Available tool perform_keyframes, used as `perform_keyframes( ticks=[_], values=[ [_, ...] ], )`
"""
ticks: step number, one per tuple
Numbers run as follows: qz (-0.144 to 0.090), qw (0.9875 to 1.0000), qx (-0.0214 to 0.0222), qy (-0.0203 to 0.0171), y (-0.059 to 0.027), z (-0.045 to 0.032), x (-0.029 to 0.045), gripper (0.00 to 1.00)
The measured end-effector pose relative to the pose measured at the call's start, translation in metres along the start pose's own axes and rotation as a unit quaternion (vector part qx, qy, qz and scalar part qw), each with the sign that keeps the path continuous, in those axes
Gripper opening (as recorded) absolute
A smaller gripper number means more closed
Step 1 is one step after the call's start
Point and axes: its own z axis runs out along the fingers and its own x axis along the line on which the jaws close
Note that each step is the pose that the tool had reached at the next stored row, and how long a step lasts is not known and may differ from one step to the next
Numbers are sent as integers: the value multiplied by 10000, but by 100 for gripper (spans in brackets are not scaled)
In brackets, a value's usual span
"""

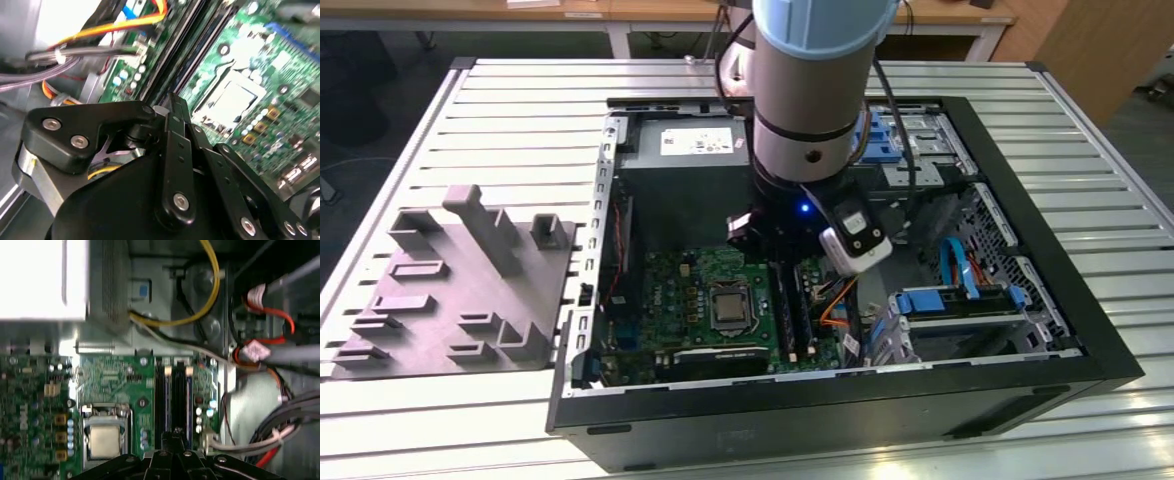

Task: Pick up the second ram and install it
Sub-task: 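Press down the second ram until it locks into place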

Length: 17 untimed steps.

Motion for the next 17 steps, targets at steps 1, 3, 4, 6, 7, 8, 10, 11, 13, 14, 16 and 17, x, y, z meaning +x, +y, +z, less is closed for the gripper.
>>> perform_keyframes(
  ticks=[1, 3, 4, 6, 7, 8, 10, 11, 13, 14, 16, 17],
  values=[
    [0, 10000, 0, 0, -28, -1, 0, 10],
    [0, 10000, 1, 0, -78, -1, -1, 10],
    [0, 10000, 0, 0, -98, -1, -1, 10],
    [0, 10000, 0, 0, -138, -1, -1, 10],
    [1, 10000, 0, 0, -158, -1, -1, 10],
    [0, 10000, 1, 0, -179, -2, -2, 10],
    [0, 10000, 0, 0, -221, -2, -2, 10],
    [0, 10000, 0, 0, -243, -1, -2, 10],
    [0, 10000, 0, 0, -285, -2, -3, 10],
    [0, 10000, 0, 0, -303, -2, -3, 10],
    [0, 10000, 1, 0, -324, -2, -2, 10],
    [1, 10000, 1, 0, -328, -1, -2, 10]
  ],
)
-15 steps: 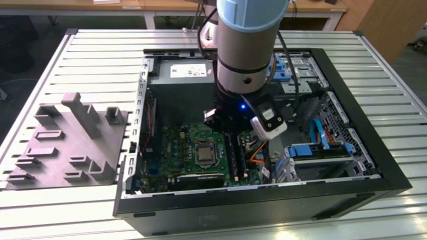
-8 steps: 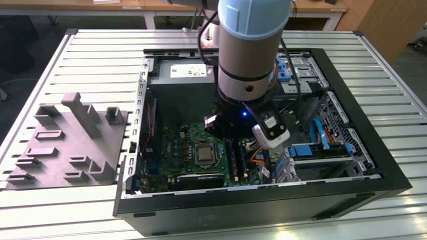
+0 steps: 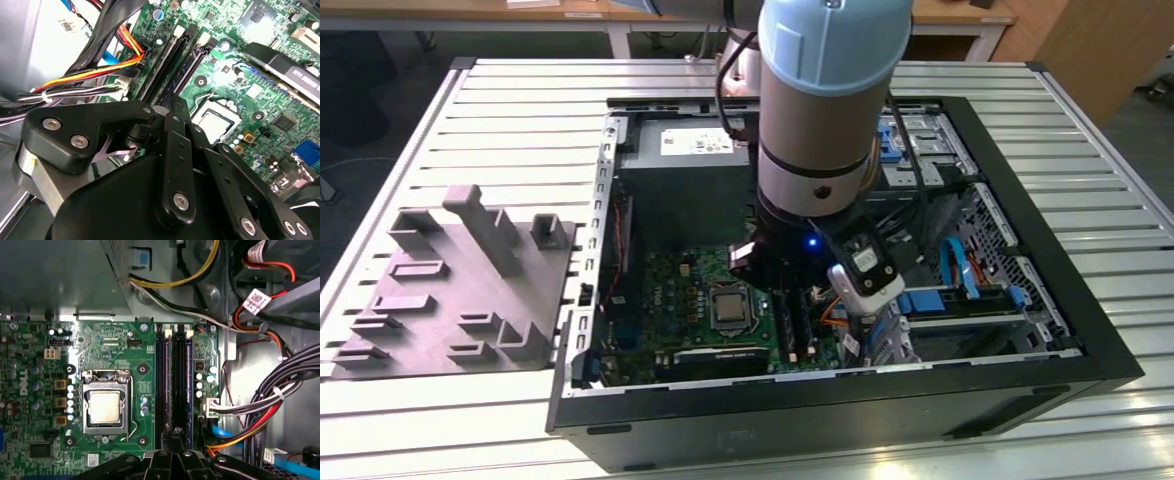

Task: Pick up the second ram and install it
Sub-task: 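Press down the second ram until it locks into place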

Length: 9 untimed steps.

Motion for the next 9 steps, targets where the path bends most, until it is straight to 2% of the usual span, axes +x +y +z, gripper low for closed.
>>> perform_keyframes(
  ticks=[2, 7, 9],
  values=[
    [-1, 10000, -1, 0, -11, 8, -1, 10],
    [-1, 10000, -1, 0, -18, 88, 3, 10],
    [-1, 10000, 1, 0, -19, 89, 3, 10]
  ],
)
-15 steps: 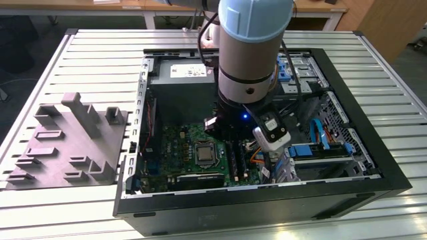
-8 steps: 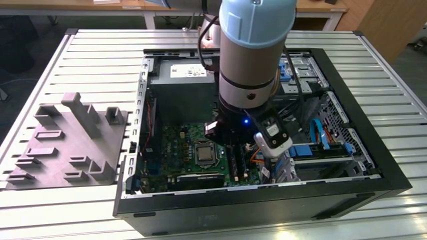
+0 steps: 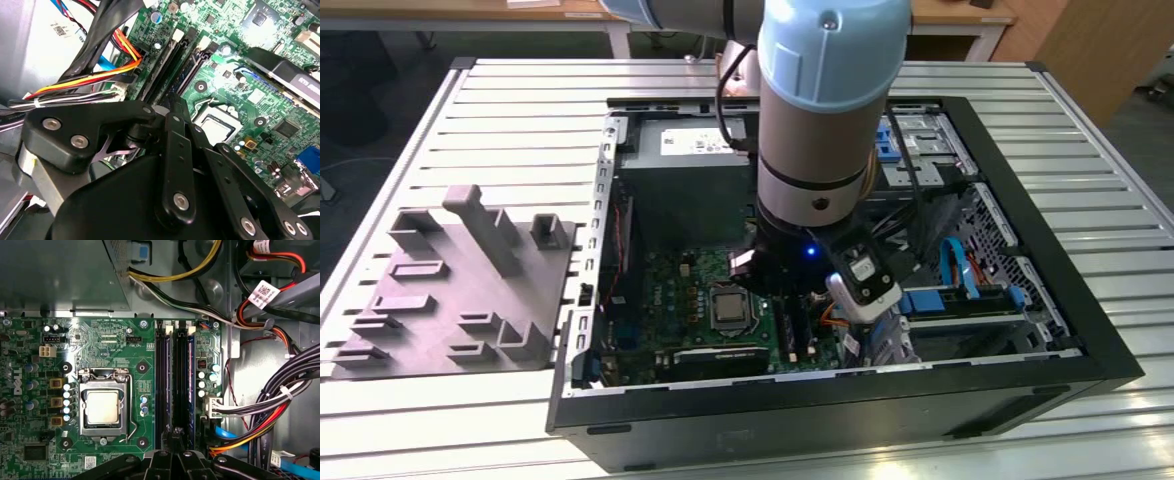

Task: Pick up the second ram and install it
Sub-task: 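Press down the second ram until it locks into place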

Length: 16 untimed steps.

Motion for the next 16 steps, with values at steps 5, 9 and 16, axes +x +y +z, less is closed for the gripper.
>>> perform_keyframes(
  ticks=[5, 9, 16],
  values=[
    [0, 10000, 0, 0, -1, 28, 1, 10],
    [0, 10000, 0, 0, 0, 31, 1, 10],
    [0, 10000, -2, 0, -1, 57, 3, 10]
  ],
)
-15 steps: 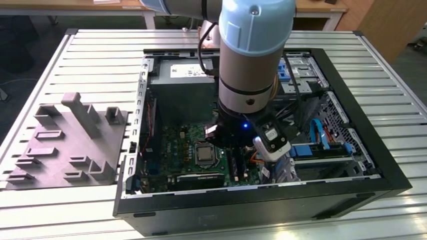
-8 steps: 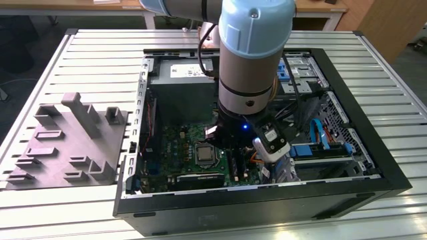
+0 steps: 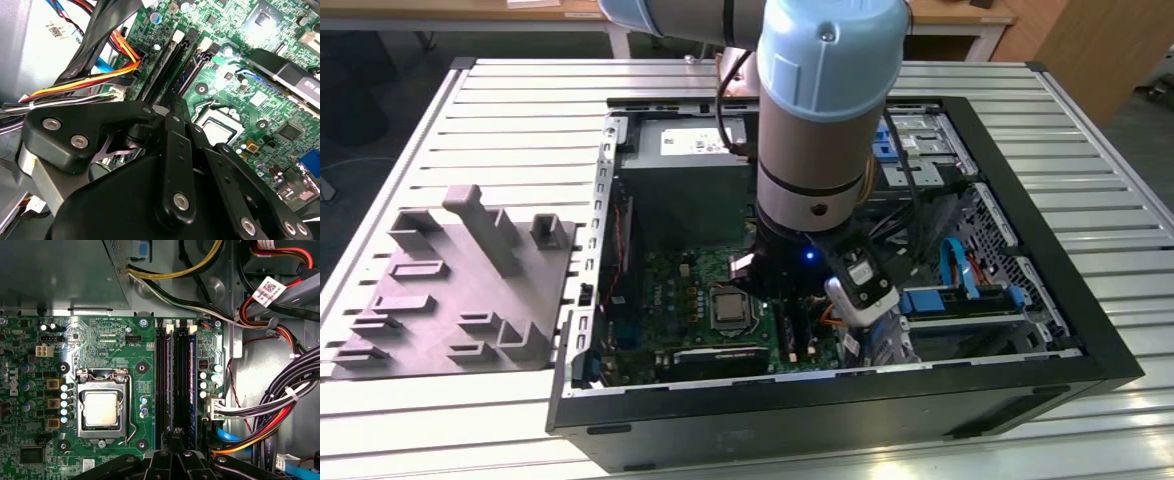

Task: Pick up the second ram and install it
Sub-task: 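Press down the second ram until it locks into place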

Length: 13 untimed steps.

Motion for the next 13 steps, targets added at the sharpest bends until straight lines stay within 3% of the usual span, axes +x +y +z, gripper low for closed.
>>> perform_keyframes(
  ticks=[9, 13],
  values=[
    [0, 10000, -8, 1, -4, 34, 2, 10],
    [2, 10000, -32, 0, -4, 40, 2, 10]
  ],
)
